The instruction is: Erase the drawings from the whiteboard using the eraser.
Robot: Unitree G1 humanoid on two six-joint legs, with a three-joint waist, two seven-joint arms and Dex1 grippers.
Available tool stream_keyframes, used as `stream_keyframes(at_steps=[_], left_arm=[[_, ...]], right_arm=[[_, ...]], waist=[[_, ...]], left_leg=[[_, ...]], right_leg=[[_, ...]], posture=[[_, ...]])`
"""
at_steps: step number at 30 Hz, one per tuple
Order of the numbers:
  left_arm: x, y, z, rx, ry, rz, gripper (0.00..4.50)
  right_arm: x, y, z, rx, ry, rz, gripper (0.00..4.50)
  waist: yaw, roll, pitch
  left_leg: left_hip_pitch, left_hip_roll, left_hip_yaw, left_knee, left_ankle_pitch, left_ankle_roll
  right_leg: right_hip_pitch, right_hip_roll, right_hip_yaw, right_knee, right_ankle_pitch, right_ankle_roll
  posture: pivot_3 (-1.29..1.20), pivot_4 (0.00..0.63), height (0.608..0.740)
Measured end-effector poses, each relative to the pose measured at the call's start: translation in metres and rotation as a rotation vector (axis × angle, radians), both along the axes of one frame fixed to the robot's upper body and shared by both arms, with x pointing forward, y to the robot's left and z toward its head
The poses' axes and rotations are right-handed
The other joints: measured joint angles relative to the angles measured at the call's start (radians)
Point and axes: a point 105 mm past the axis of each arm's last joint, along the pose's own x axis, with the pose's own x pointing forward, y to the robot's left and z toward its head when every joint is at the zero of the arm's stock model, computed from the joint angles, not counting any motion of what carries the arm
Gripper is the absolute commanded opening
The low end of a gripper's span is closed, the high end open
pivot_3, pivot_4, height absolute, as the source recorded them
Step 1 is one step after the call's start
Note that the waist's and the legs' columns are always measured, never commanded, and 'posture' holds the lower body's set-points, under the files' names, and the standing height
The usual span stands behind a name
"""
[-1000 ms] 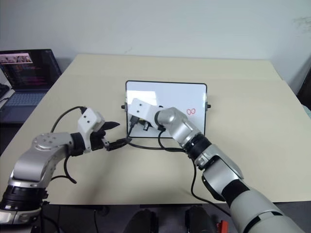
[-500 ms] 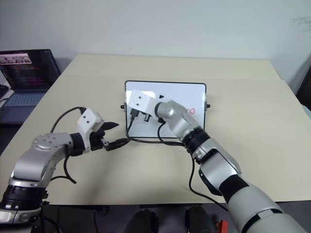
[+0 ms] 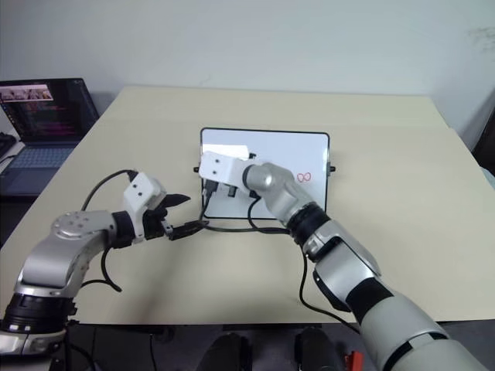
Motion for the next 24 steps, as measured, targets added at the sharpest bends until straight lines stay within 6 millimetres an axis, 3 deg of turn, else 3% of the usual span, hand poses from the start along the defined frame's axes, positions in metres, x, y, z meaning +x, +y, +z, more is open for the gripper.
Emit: stream_keyframes(at_steps=[10, 15, 20, 24], left_arm=[[0.0, -0.001, 0.0, -0.003, -0.001, -0.003, 4.5], [0.0, -0.002, -0.001, -0.006, 0.002, -0.004, 4.5], [-0.001, -0.004, -0.003, -0.006, 0.009, -0.012, 4.5], [-0.002, -0.009, -0.006, -0.014, 0.02, -0.029, 4.5]], right_arm=[[-0.025, 0.008, -0.037, -0.127, 0.18, 0.135, 1.35], [-0.014, -0.001, -0.022, -0.048, 0.173, 0.066, 1.35], [0.003, -0.023, 0.001, 0.027, 0.149, -0.016, 1.35], [0.001, -0.024, -0.001, 0.015, 0.157, -0.008, 1.35]], waist=[[0.002, 0.0, 0.0], [0.004, 0.0, 0.0], [0.003, 0.0, 0.0], [0.001, 0.0, 0.0]], left_leg=[[0.0, 0.0, -0.001, 0.0, 0.0, 0.0], [0.0, 0.0, -0.001, 0.001, 0.0, 0.0], [0.0, 0.0, -0.001, 0.0, 0.0, 0.0], [0.0, 0.0, -0.001, 0.0, 0.0, 0.0]], right_leg=[[0.0, 0.0, -0.001, 0.001, 0.0, 0.0], [0.0, 0.0, -0.001, 0.001, 0.0, 0.0], [0.0, 0.0, -0.001, 0.001, 0.0, -0.001], [0.0, 0.0, -0.001, 0.001, 0.0, -0.001]], posture=[[0.0, 0.15, 0.74], [0.0, 0.15, 0.74], [0.0, 0.15, 0.74], [0.0, 0.15, 0.74]])
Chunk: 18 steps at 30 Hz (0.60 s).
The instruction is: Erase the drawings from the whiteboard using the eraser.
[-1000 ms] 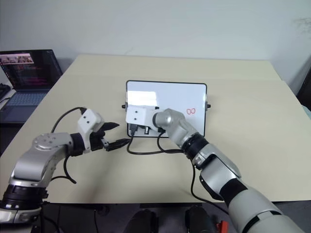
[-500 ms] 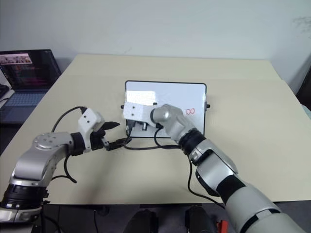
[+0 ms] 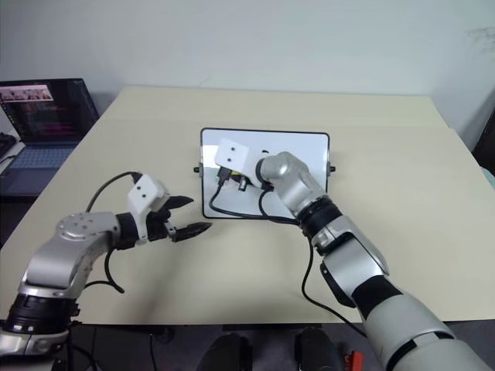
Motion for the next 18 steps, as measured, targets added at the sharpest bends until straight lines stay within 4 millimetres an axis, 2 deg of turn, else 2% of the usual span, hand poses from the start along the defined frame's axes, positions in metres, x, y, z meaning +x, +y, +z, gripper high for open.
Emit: stream_keyframes(at_steps=[5, 7, 11, 16, 18], left_arm=[[0.0, -0.001, 0.001, -0.001, -0.001, -0.01, 4.5], [0.0, -0.001, 0.001, -0.002, 0.001, -0.013, 4.5], [0.0, -0.001, 0.001, -0.002, 0.001, -0.013, 4.5], [0.0, -0.002, 0.001, -0.002, 0.002, -0.015, 4.5], [0.0, -0.002, 0.001, -0.002, 0.002, -0.015, 4.5]], right_arm=[[-0.02, 0.009, -0.027, -0.066, 0.063, 0.09, 1.35], [-0.022, 0.01, -0.029, -0.083, 0.06, 0.095, 1.35], [-0.017, 0.011, -0.023, -0.059, 0.013, 0.065, 1.35], [-0.005, 0.007, -0.001, -0.002, -0.061, -0.001, 1.35], [-0.006, 0.009, -0.001, -0.003, -0.062, 0.005, 1.35]], waist=[[0.0, 0.0, 0.0], [0.0, 0.0, 0.0], [0.001, 0.0, 0.0], [0.001, 0.0, 0.001], [0.0, 0.0, 0.001]], left_leg=[[0.0, 0.0, 0.0, 0.0, 0.0, 0.0], [0.0, 0.0, 0.0, 0.0, 0.0, 0.0], [0.0, 0.0, 0.0, 0.001, 0.0, 0.0], [0.0, 0.0, 0.0, 0.0, 0.0, 0.0], [-0.001, 0.0, 0.0, 0.0, 0.0, 0.0]], right_leg=[[0.0, 0.0, 0.0, 0.0, 0.0, 0.0], [0.0, 0.0, 0.0, 0.0, 0.0, 0.0], [0.0, 0.0, 0.0, 0.001, 0.0, 0.0], [0.0, 0.0, 0.0, 0.0, 0.0, 0.0], [0.0, 0.0, 0.0, -0.001, 0.0, 0.0]], posture=[[0.0, 0.15, 0.74], [0.0, 0.15, 0.74], [0.0, 0.15, 0.74], [0.0, 0.15, 0.74], [0.0, 0.15, 0.74]])
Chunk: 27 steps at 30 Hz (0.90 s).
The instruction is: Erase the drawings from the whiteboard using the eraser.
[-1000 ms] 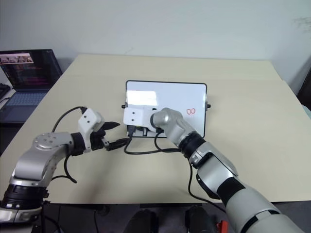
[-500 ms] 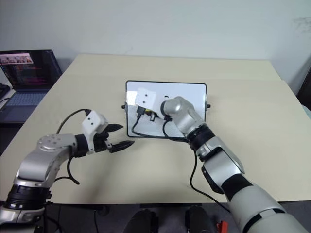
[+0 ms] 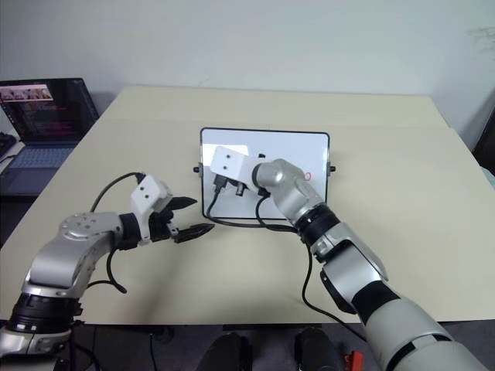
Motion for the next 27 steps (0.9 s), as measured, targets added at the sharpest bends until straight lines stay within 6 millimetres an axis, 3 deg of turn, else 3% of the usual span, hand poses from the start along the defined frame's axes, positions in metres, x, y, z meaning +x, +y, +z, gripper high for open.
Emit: stream_keyframes(at_steps=[8, 27], left_arm=[[0.0, 0.0, 0.0, 0.0, 0.0, -0.001, 4.5], [0.0, -0.005, -0.002, 0.005, 0.008, -0.021, 4.5]], right_arm=[[-0.016, 0.007, -0.027, -0.109, 0.042, 0.091, 1.35], [-0.023, 0.015, -0.033, -0.139, 0.047, 0.12, 1.35]], waist=[[0.0, 0.0, 0.0], [0.0, 0.0, 0.0]], left_leg=[[0.001, 0.0, 0.0, 0.0, 0.0, 0.0], [0.001, 0.0, 0.0, 0.0, 0.0, 0.0]], right_leg=[[0.0, 0.0, 0.0, 0.001, 0.0, 0.0], [0.0, 0.0, 0.0, 0.001, 0.0, 0.0]], posture=[[0.0, 0.15, 0.74], [0.0, 0.15, 0.74]])
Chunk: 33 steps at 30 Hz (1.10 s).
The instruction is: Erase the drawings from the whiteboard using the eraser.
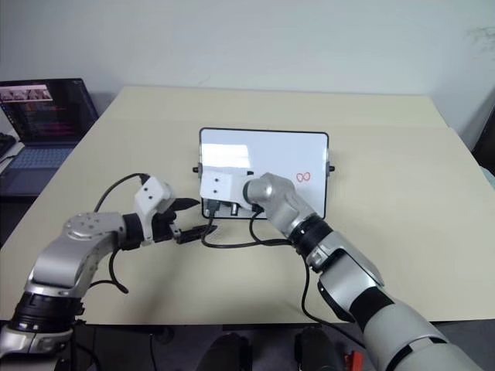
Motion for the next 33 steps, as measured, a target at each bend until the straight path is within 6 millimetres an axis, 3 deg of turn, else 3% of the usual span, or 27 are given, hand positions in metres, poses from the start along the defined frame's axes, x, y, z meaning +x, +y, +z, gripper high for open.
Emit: stream_keyframes(at_steps=[4, 9, 12, 22, 33], left_arm=[[-0.001, -0.001, 0.0, -0.001, 0.003, -0.009, 4.5], [-0.001, -0.001, 0.0, -0.003, 0.008, -0.016, 4.5], [0.0, -0.005, 0.0, -0.003, 0.007, -0.028, 4.5], [0.001, -0.009, -0.003, -0.006, 0.026, -0.052, 4.5], [0.001, -0.008, -0.004, -0.006, 0.03, -0.048, 4.5]], right_arm=[[-0.001, -0.005, -0.002, 0.007, 0.003, -0.008, 1.35], [0.015, -0.034, 0.018, 0.053, -0.029, -0.095, 1.35], [0.018, -0.04, 0.024, 0.071, -0.034, -0.123, 1.35], [-0.003, -0.031, -0.004, 0.017, 0.05, -0.059, 1.35], [0.013, -0.028, 0.016, 0.092, -0.036, -0.122, 1.35]], waist=[[0.002, 0.0, 0.0], [0.006, 0.0, 0.0], [0.004, 0.0, 0.0], [0.0, 0.0, 0.0], [0.002, 0.0, 0.001]], left_leg=[[0.0, 0.0, 0.0, 0.0, 0.0, 0.0], [0.0, 0.0, 0.0, 0.0, 0.0, 0.0], [0.0, 0.0, -0.001, 0.0, 0.0, 0.0], [0.001, 0.0, 0.0, 0.0, 0.0, 0.0], [0.0, 0.0, 0.0, 0.0, 0.001, 0.001]], right_leg=[[0.0, 0.0, 0.0, 0.0, 0.0, 0.0], [0.0, 0.0, 0.0, 0.0, 0.0, 0.0], [0.0, 0.0, -0.001, 0.0, 0.0, 0.0], [0.001, 0.001, 0.0, 0.0, 0.0, 0.0], [0.0, 0.001, 0.0, 0.0, 0.0, 0.0]], posture=[[0.0, 0.15, 0.74], [0.0, 0.15, 0.74], [0.0, 0.15, 0.74], [0.0, 0.15, 0.74], [0.0, 0.15, 0.74]])
